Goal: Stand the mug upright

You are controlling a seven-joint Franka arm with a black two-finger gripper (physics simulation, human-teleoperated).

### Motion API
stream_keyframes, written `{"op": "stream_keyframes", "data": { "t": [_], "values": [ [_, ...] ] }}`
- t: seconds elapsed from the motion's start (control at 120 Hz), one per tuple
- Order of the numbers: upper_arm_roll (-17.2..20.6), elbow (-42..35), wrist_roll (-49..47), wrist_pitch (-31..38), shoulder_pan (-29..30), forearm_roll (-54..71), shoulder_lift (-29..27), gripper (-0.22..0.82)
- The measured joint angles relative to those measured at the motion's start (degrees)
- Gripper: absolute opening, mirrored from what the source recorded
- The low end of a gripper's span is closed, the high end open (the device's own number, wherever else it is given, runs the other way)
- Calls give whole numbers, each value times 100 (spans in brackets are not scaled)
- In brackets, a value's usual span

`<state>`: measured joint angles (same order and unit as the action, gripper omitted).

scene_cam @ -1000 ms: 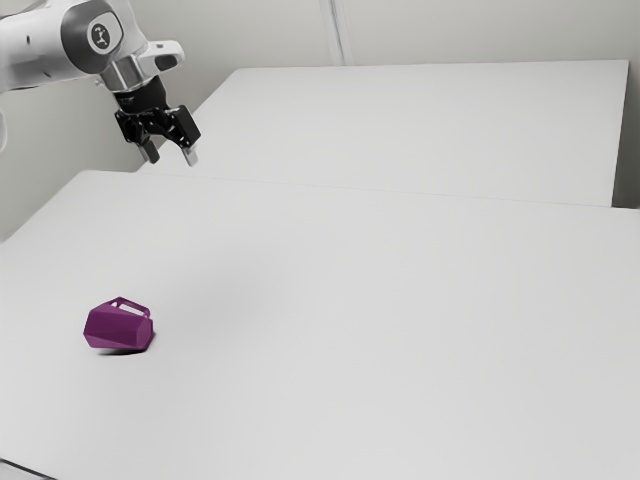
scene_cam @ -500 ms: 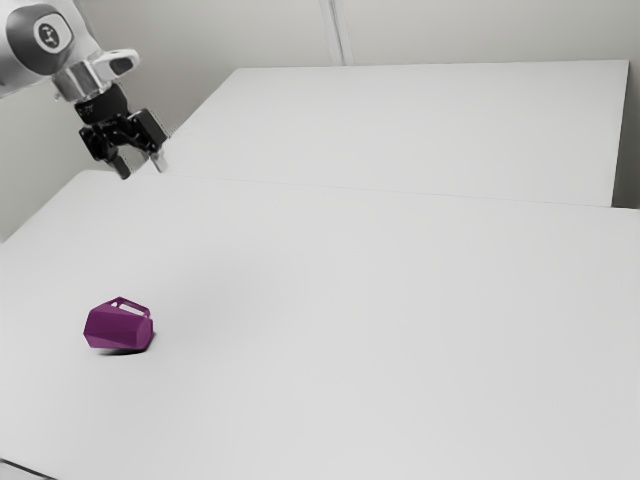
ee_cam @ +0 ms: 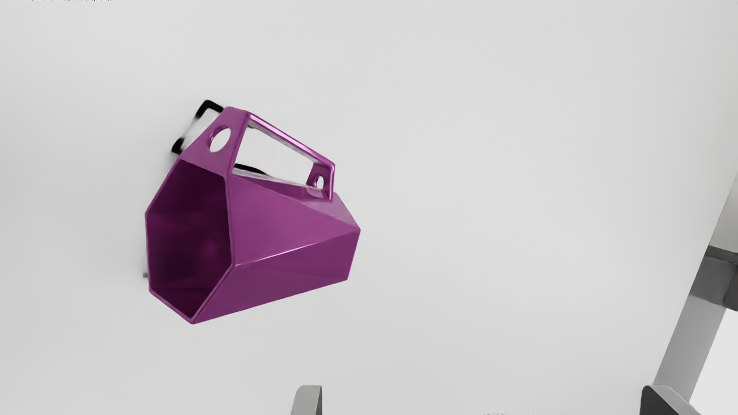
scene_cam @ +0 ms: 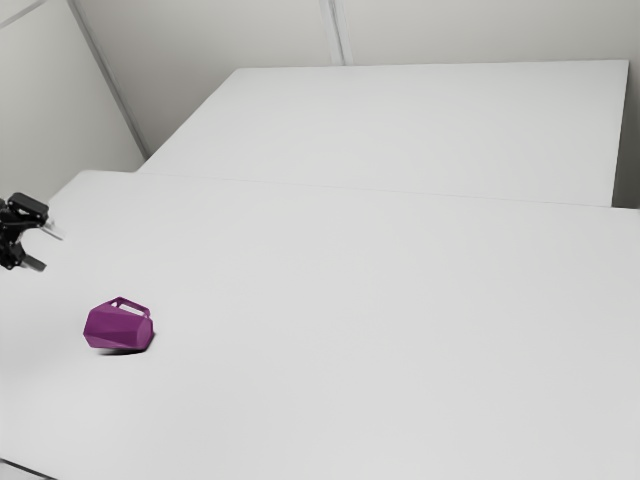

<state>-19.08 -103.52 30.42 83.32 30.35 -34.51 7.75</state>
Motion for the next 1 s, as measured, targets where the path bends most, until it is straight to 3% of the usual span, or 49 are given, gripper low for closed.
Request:
{"op": "stream_keyframes", "data": {
  "t": [0.517, 1.0],
  "values": [
    [7, 93, 1985, -329, 659, -1047, 1664, 60],
    [176, -341, 2968, -529, 578, -1586, 1978, 60]
  ]
}}
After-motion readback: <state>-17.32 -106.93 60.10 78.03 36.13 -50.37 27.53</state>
